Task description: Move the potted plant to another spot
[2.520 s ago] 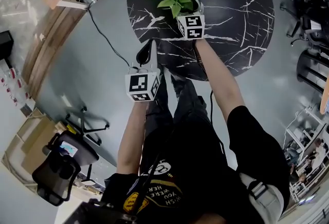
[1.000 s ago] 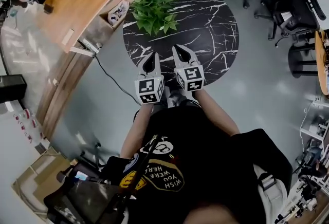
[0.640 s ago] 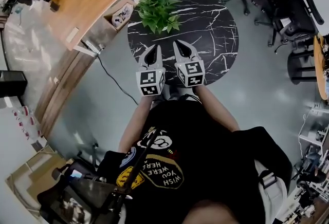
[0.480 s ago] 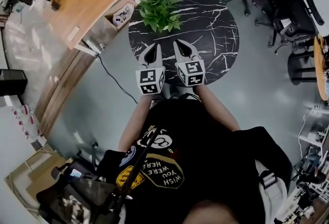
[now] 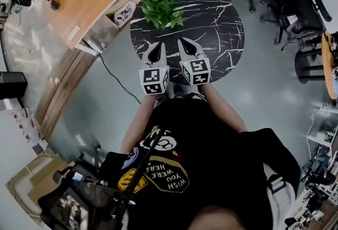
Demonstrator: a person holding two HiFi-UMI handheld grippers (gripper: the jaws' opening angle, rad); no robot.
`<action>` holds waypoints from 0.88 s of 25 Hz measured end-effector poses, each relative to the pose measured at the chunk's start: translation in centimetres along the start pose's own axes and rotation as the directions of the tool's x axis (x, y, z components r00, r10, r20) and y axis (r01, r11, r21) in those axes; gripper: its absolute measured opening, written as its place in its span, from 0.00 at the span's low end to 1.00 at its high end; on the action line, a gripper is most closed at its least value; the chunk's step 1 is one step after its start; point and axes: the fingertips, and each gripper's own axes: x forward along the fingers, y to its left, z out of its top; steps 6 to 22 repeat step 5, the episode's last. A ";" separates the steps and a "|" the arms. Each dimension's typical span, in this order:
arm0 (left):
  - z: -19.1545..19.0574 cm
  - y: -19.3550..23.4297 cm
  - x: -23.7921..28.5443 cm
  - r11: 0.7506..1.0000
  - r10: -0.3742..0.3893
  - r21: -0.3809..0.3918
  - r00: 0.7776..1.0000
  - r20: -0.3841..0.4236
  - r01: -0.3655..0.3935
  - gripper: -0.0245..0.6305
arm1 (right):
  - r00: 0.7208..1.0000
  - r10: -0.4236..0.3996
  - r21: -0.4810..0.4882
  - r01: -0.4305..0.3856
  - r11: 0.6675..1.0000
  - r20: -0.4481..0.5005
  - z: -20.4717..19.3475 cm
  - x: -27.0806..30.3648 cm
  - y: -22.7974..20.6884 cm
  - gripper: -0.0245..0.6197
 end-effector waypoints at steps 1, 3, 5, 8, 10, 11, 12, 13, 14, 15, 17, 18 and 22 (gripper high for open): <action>-0.1 -0.1 0.0 1.000 -0.002 0.000 1.000 -0.001 0.002 0.04 | 1.000 -0.001 0.000 0.001 1.000 -0.001 -0.1 -0.1 0.0 0.04; -0.1 -0.2 -0.1 1.000 -0.004 0.001 1.000 -0.002 0.004 0.04 | 1.000 -0.001 0.000 0.001 1.000 -0.002 -0.2 -0.3 0.0 0.04; -0.2 -0.4 -0.2 1.000 -0.005 0.001 1.000 -0.002 0.005 0.04 | 1.000 -0.001 0.001 0.001 1.000 -0.001 -0.2 -0.5 0.0 0.04; -0.2 -0.4 -0.2 1.000 -0.005 0.001 1.000 -0.002 0.005 0.04 | 1.000 -0.001 0.001 0.001 1.000 -0.001 -0.2 -0.5 0.0 0.04; -0.2 -0.4 -0.2 1.000 -0.005 0.001 1.000 -0.002 0.005 0.04 | 1.000 -0.001 0.001 0.001 1.000 -0.001 -0.2 -0.5 0.0 0.04; -0.2 -0.4 -0.2 1.000 -0.005 0.001 1.000 -0.002 0.005 0.04 | 1.000 -0.001 0.001 0.001 1.000 -0.001 -0.2 -0.5 0.0 0.04; -0.2 -0.4 -0.2 1.000 -0.005 0.001 1.000 -0.002 0.005 0.04 | 1.000 -0.001 0.001 0.001 1.000 -0.001 -0.2 -0.5 0.0 0.04; -0.2 -0.4 -0.2 1.000 -0.005 0.001 1.000 -0.002 0.005 0.04 | 1.000 -0.001 0.001 0.001 1.000 -0.001 -0.2 -0.5 0.0 0.04; -0.2 -0.4 -0.2 1.000 -0.005 0.001 1.000 -0.002 0.005 0.04 | 1.000 -0.001 0.001 0.001 1.000 -0.001 -0.2 -0.5 0.0 0.04; -0.2 -0.4 -0.2 1.000 -0.005 0.001 1.000 -0.002 0.005 0.04 | 1.000 -0.001 0.001 0.001 1.000 -0.001 -0.2 -0.5 0.0 0.04; -0.2 -0.4 -0.2 1.000 -0.005 0.001 1.000 -0.002 0.005 0.04 | 1.000 -0.001 0.001 0.001 1.000 -0.001 -0.2 -0.5 0.0 0.04; -0.2 -0.4 -0.2 1.000 -0.005 0.001 1.000 -0.002 0.005 0.04 | 1.000 -0.001 0.001 0.001 1.000 -0.001 -0.2 -0.5 0.0 0.04; -0.2 -0.4 -0.2 1.000 -0.005 0.001 1.000 -0.002 0.005 0.04 | 1.000 -0.001 0.001 0.001 1.000 -0.001 -0.2 -0.5 0.0 0.04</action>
